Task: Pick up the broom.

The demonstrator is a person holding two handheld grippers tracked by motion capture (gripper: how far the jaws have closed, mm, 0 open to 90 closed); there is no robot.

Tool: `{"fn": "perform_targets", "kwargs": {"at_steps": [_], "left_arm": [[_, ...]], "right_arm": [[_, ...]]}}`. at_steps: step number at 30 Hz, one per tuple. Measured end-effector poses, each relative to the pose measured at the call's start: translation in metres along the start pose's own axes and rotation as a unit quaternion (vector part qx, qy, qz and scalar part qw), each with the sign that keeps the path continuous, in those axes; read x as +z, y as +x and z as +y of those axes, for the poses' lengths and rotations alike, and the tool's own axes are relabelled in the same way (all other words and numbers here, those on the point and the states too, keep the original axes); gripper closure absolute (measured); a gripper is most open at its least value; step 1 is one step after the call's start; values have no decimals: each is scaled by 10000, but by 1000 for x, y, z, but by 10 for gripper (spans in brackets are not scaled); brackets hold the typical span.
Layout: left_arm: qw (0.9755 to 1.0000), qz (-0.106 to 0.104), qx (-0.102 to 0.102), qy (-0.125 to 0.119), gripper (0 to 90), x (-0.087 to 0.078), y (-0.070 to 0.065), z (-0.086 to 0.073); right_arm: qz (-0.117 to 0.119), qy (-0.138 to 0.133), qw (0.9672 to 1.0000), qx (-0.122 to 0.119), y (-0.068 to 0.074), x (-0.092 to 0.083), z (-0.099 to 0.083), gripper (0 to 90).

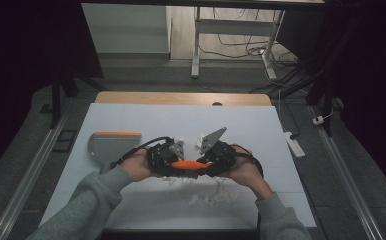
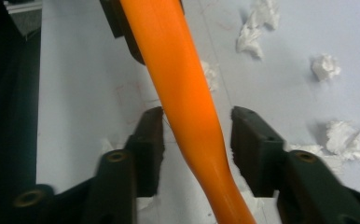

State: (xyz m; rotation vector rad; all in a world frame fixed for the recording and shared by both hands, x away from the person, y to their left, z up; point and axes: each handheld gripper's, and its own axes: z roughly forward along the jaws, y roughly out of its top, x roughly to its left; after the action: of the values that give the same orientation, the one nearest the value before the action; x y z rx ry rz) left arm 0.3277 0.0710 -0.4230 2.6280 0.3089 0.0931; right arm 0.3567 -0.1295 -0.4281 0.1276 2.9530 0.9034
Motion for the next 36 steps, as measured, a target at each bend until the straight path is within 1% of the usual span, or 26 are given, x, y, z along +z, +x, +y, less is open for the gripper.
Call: {"fn": "perform_targets", "kwargs": {"at_steps": [1, 3, 4, 5, 6, 7, 9, 10, 11, 12, 13, 14, 16, 17, 19, 21, 22, 24, 25, 27, 28, 31, 33, 35, 36], "left_arm": [[10000, -24, 15, -14, 785, 0, 0, 0], [10000, -70, 51, -39, 785, 0, 1, -1], [9999, -78, 95, -89, 783, -2, 2, -2], [9999, -78, 95, -89, 779, -2, 2, -2], [9997, 23, 123, -193, 774, -4, 1, -3], [9997, 23, 123, -193, 768, -4, 1, -3], [9993, 181, 79, -302, 747, -5, 0, -4], [9987, 336, 0, -377, 713, -6, 0, -5], [9987, 336, 0, -377, 660, -6, 0, -5], [9964, 611, -194, -562, 598, -11, 0, -7], [9964, 611, -194, -562, 542, -11, 0, -7], [9944, 733, -322, -685, 491, -14, 0, -9], [9905, 973, -543, -810, 409, -19, -2, -14], [9884, 1067, -650, -864, 409, -22, -3, -18], [9823, 1309, -928, -964, 349, -27, -6, -27], [9752, 1532, -1173, -1086, 337, -32, -10, -39], [9724, 1579, -1287, -1139, 338, -34, -11, -46], [9675, 1603, -1509, -1246, 335, -37, -14, -60], [9650, 1653, -1595, -1269, 335, -39, -15, -67], [9605, 1767, -1724, -1283, 335, -42, -17, -81], [9580, 1824, -1785, -1310, 335, -43, -19, -87], [9514, 1956, -1939, -1379, 336, -45, -25, -106], [9481, 2025, -2013, -1402, 337, -45, -29, -118], [9462, 2072, -2056, -1398, 336, -44, -32, -129], [9445, 2100, -2106, -1397, 334, -44, -34, -135]], "right_arm": [[21, 16, 10000, -77, 1, 0, 0, 654], [41, 13, 9999, -123, 2, 0, 0, 662], [52, -21, 9998, -213, 3, -1, -1, 671], [31, -45, 9997, -237, 3, -2, -1, 673], [5, -61, 9997, -239, 4, -3, 0, 674], [-43, -85, 9996, -284, 4, -4, 0, 675], [-65, -110, 9996, -261, 3, -5, 0, 678], [-86, -122, 9996, -225, 3, -5, 0, 682], [-118, -107, 9997, -160, 3, -6, -1, 687], [-162, -92, 9998, -96, 1, -6, -2, 695], [-176, -112, 9998, -66, 0, -6, -2, 695], [-198, -154, 9997, -32, -1, -7, -4, 696], [-262, -183, 9995, 50, -2, -7, -5, 697], [-262, -183, 9995, 50, -2, -7, -5, 697], [-291, -206, 9993, 82, -5, -8, -7, 698], [-341, -261, 9990, 132, -7, -10, -8, 699], [-343, -283, 9988, 182, -8, -10, -8, 699], [-324, -306, 9986, 276, -11, -11, -10, 700], [-361, -316, 9984, 284, -12, -12, -11, 700], [-464, -319, 9979, 321, -13, -13, -12, 700], [-491, -334, 9976, 364, -14, -14, -14, 700], [-560, -436, 9962, 503, -18, -17, -17, 700], [-643, -475, 9952, 570, -20, -20, -19, 700], [-740, -496, 9940, 639, -22, -22, -21, 701], [-793, -498, 9933, 681, -23, -23, -22, 700]]}}
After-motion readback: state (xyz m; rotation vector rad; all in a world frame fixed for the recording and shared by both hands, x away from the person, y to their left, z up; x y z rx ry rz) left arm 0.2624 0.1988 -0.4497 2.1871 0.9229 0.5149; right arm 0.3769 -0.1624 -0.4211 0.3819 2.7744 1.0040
